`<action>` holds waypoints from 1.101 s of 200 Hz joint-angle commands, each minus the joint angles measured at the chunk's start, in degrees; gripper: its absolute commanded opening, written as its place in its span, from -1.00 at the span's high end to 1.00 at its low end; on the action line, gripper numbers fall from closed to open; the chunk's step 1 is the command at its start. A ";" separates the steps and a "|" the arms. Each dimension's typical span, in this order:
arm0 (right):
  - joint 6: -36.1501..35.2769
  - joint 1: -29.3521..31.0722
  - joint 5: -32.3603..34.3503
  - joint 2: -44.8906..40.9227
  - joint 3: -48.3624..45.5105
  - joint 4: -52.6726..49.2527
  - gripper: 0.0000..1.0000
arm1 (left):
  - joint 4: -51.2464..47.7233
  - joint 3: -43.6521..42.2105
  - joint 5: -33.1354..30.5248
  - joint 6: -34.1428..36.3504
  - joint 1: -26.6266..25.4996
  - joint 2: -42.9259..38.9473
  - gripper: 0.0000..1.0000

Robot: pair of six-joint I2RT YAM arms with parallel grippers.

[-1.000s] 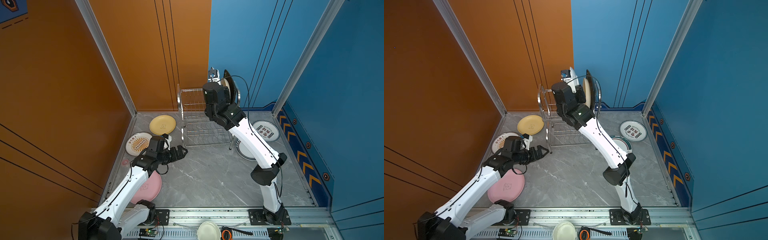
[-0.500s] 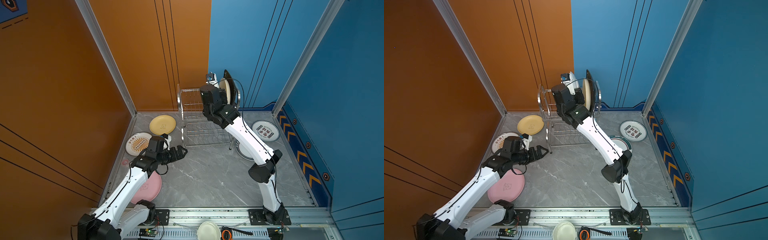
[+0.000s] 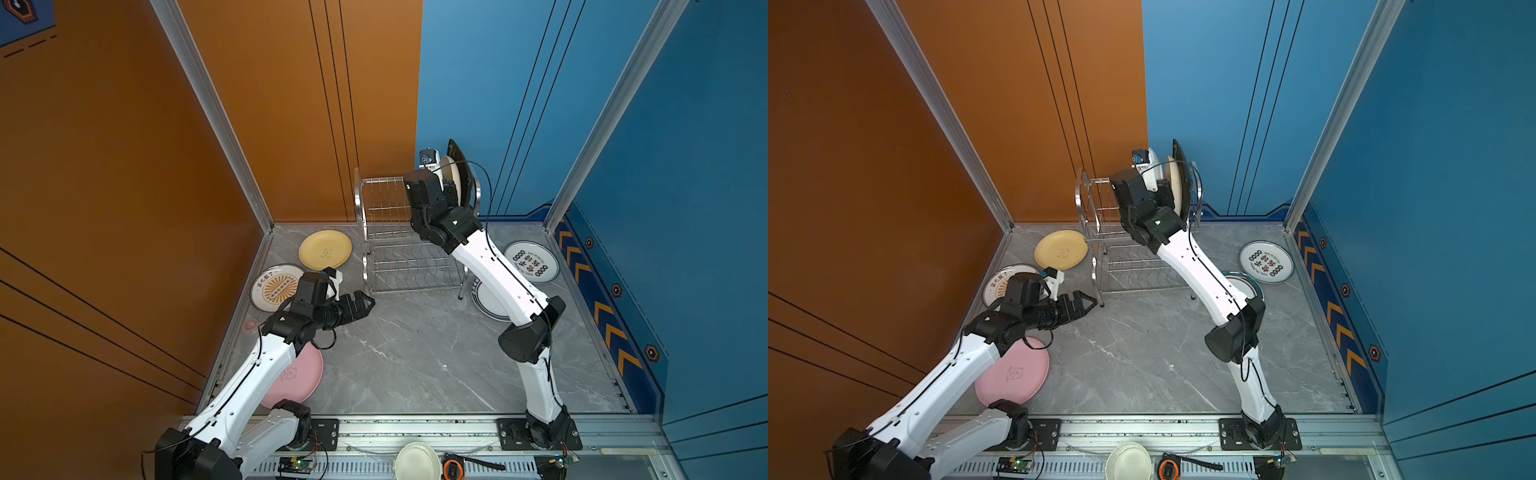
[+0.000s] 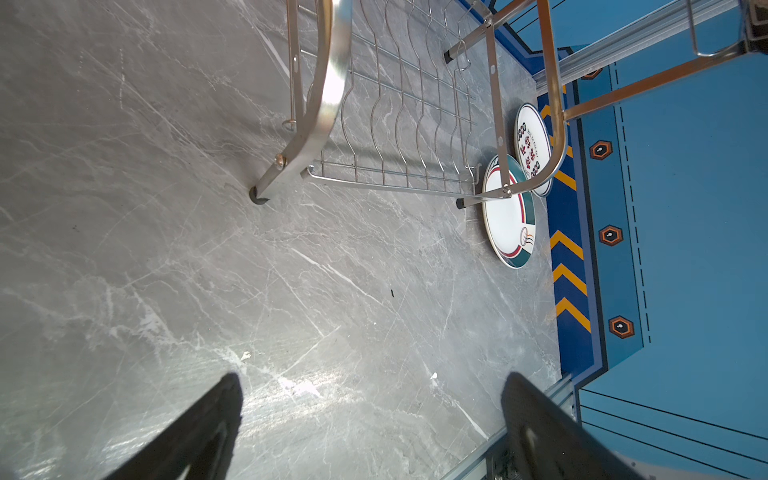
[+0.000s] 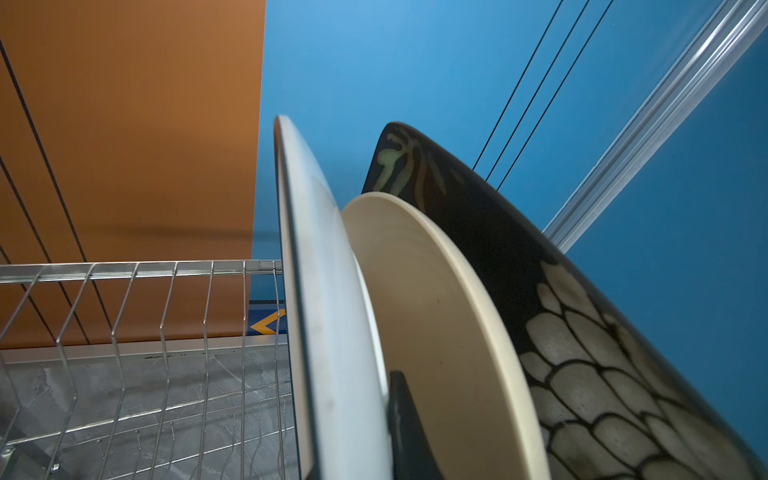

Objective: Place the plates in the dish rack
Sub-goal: 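Lower the white plate into the rack slot beside the cream plate with the right gripper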

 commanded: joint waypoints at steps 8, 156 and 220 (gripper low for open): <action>3.67 -0.78 -0.91 0.59 0.04 -1.05 1.00 | -1.75 -0.43 -1.14 0.54 -0.21 -1.02 -0.96; 5.25 -0.44 -2.75 -2.41 -1.45 -4.46 0.36 | -2.23 -0.05 -1.47 0.36 -0.12 -1.63 -0.96; 6.25 0.76 -3.87 -6.98 -3.60 -4.80 0.09 | -2.46 -0.18 -1.79 0.10 -0.29 -2.11 -0.96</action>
